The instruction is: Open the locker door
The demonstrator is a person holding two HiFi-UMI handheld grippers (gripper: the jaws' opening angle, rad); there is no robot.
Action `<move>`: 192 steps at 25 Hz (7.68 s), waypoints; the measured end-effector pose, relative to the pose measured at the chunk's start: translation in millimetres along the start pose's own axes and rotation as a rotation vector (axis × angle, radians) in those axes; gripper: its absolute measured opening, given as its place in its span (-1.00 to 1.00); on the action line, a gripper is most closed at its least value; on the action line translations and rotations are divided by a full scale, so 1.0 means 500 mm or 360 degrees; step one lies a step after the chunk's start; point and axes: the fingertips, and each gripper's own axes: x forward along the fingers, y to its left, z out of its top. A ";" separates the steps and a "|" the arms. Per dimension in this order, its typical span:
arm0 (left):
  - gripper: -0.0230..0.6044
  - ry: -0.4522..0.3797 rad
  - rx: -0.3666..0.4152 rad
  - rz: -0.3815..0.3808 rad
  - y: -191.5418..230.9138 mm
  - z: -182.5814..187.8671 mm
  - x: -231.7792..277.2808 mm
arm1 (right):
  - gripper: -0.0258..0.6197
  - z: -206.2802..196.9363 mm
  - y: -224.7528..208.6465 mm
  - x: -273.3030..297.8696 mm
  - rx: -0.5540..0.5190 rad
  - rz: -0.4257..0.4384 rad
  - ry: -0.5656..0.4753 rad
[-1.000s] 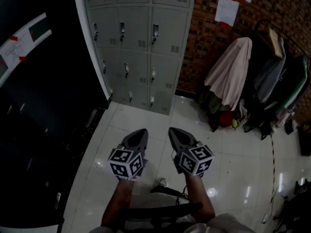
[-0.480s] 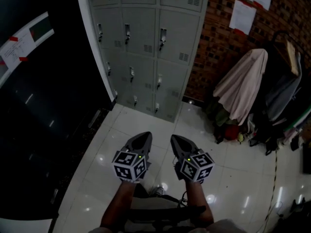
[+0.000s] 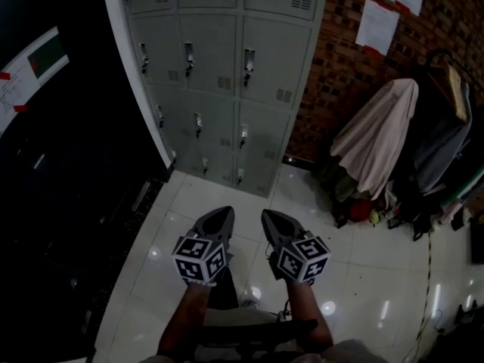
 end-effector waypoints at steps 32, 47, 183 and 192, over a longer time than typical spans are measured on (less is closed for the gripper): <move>-0.95 0.0076 0.0009 -0.0285 0.419 0.239 0.380 | -0.91 0.202 -0.171 0.582 -0.0135 -0.0185 -0.0014; -0.95 0.0112 0.0078 -0.0305 0.494 0.293 0.531 | -0.84 0.286 -0.314 0.712 -0.0128 -0.0315 -0.0123; -0.95 0.0221 0.0099 -0.0686 0.036 0.187 0.674 | -0.84 0.369 -0.646 0.156 -0.0298 -0.1095 -0.0175; -0.95 0.0203 0.0118 -0.0633 0.025 0.191 0.679 | -0.84 0.367 -0.627 0.165 -0.0323 -0.1000 -0.0162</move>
